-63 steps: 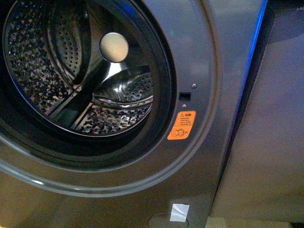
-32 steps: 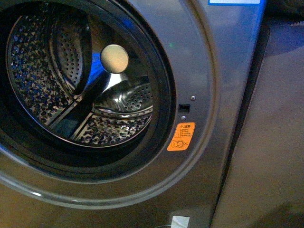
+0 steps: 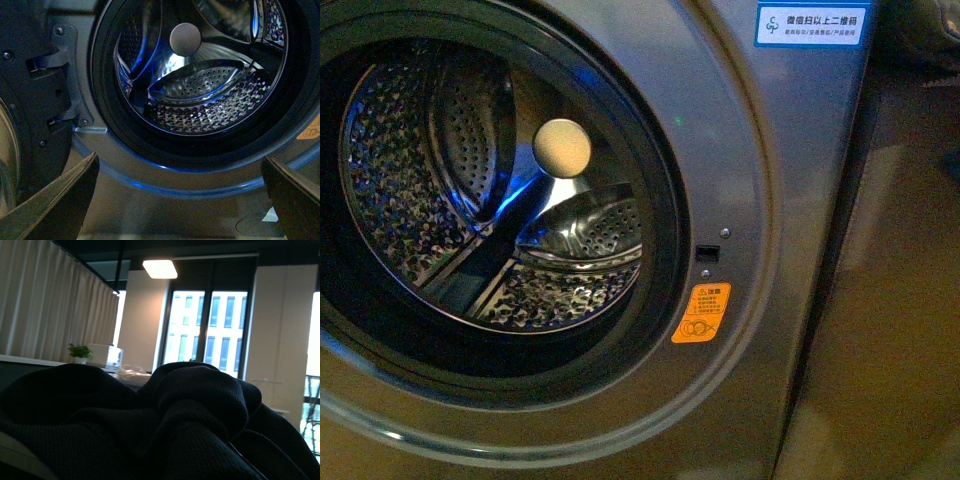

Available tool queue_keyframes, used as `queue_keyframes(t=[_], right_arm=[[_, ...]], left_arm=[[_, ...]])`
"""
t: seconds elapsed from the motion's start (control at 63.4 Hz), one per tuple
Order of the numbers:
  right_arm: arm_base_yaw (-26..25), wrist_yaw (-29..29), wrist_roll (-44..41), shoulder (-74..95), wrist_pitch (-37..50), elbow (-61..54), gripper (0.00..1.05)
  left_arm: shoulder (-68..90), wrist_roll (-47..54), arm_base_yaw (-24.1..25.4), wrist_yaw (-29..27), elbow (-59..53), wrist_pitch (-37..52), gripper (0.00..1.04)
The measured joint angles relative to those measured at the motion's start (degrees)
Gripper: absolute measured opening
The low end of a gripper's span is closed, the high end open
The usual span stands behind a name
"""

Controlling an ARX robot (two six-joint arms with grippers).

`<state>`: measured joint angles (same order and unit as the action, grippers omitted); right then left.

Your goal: Put clothes into washing machine

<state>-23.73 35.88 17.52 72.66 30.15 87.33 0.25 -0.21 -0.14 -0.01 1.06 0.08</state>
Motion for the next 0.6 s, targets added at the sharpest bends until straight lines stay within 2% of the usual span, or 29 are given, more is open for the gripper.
queue_keyframes(t=[0.221,0.394,0.52,0.599], right_arm=[[18.6,-4.94,-1.84,3.13,-18.43,9.64,0.06],[32.24,-4.74,3.13,5.14,-25.62,10.91,0.06],[38.01,-5.44,3.89,5.62,-26.88,10.91,0.06],[38.38,-5.68,3.96,5.57,-26.88,10.91,0.06]], left_arm=[[0.0,0.0,0.0,0.0,0.0,0.0,0.98],[0.0,0.0,0.0,0.0,0.0,0.0,0.98],[0.0,0.0,0.0,0.0,0.0,0.0,0.98],[0.0,0.0,0.0,0.0,0.0,0.0,0.98]])
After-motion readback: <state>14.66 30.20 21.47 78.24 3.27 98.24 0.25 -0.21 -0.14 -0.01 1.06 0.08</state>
